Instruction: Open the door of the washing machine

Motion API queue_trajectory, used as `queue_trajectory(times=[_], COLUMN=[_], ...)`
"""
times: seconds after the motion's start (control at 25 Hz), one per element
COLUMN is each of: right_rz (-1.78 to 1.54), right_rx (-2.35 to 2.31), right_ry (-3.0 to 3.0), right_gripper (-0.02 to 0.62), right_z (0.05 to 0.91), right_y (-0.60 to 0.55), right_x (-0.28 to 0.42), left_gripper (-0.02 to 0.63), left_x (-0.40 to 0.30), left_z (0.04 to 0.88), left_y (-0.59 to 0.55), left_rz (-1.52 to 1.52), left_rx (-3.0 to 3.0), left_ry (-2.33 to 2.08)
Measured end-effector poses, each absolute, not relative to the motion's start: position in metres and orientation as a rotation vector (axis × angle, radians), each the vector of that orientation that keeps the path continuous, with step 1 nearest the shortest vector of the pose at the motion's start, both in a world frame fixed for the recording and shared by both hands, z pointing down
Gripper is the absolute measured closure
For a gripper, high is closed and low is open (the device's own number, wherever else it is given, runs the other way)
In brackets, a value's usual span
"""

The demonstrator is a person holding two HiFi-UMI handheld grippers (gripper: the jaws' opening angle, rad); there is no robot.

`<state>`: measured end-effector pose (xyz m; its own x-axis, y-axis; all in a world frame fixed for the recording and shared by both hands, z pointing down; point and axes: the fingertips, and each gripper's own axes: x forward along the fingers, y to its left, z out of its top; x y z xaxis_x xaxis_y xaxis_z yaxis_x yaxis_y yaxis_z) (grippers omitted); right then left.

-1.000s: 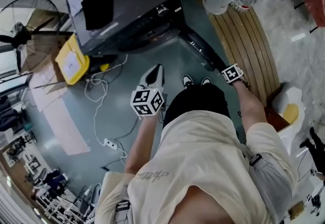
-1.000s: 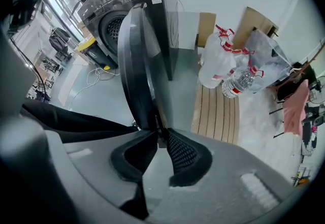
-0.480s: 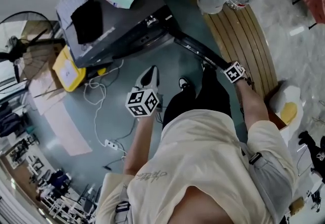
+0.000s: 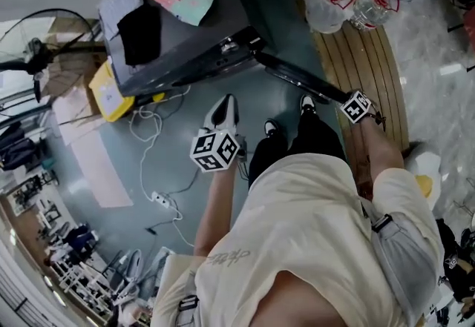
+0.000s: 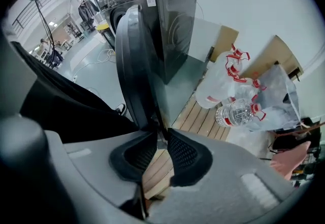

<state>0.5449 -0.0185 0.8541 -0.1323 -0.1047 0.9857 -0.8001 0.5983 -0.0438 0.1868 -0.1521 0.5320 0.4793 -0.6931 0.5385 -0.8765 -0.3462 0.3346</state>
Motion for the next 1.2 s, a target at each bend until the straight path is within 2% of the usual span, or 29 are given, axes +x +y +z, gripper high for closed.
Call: queue_trajectory(times=[0.76, 1.2], right_rz=[0.498, 0.489], right_rx=[0.68, 0.57], right_ry=[-1.594, -1.674], right_gripper=[0.522, 0.511], right_z=[0.856, 0.859], right_y=[-0.133, -0.145], right_x=[0.611, 0.611], left_gripper=[0.589, 0.589], left_x=[0.197, 0.203], left_z=[0.527, 0.536], left_y=[-0.176, -0.163], left_rz=[0.417, 0.44], left_rx=[2.053, 2.014], left_ry=[-1.427, -1.433])
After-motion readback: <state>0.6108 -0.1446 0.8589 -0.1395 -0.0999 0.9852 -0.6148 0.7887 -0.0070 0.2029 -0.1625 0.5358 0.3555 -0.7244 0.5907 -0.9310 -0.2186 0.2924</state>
